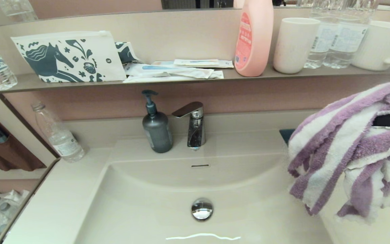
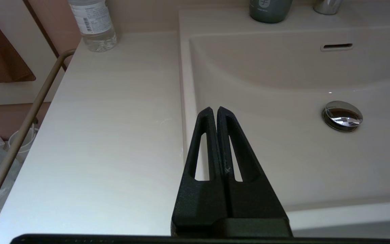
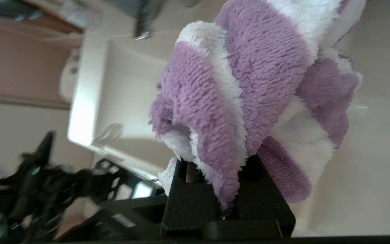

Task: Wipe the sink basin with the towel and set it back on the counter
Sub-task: Wipe the sink

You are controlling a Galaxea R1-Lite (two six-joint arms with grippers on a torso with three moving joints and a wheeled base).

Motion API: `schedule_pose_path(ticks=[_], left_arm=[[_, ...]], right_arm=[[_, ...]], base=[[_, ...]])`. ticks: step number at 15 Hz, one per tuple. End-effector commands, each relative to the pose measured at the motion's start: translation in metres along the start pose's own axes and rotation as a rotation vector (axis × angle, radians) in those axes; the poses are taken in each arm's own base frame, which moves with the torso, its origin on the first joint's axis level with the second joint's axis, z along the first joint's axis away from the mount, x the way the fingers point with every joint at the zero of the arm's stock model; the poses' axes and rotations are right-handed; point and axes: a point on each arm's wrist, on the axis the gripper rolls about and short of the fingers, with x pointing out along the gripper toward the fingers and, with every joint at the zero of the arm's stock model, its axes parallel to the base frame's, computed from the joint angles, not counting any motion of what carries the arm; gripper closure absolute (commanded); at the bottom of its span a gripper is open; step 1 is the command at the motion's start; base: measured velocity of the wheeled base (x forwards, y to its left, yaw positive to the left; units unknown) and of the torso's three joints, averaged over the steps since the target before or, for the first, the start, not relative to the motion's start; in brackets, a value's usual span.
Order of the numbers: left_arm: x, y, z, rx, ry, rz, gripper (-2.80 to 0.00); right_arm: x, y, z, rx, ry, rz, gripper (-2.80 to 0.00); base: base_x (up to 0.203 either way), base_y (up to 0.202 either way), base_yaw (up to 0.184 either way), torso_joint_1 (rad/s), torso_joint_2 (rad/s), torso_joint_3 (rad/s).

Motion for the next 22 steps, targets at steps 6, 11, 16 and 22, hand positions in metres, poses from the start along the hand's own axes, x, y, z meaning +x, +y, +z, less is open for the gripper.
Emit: schedule_pose_path(ticks=[6, 11, 16, 22], left_arm=[[0.000, 0.000, 0.000, 0.000, 0.001, 0.000, 0.00], [0.000, 0.000, 0.000, 0.000, 0.001, 0.000, 0.00], [0.000, 0.000, 0.000, 0.000, 0.001, 0.000, 0.00], [0.000, 0.000, 0.000, 0.000, 0.001, 0.000, 0.00]], right_arm=[[0.109, 0.011, -0.047, 0.014, 0.311, -0.281, 0.00], [0.174, -0.005, -0.094, 0.064, 0.507, -0.493, 0.00], [0.242, -0.015, -0.148, 0.036, 0.570, -0.673, 0.00], [0.294, -0.019, -0.194, 0.008, 0.576, -0.702, 0.00]], base=[[0.000, 0.000, 0.000, 0.000, 0.00, 0.000], [0.000, 0.000, 0.000, 0.000, 0.00, 0.000], [0.000, 0.000, 0.000, 0.000, 0.00, 0.000], [0.000, 0.000, 0.000, 0.000, 0.00, 0.000]])
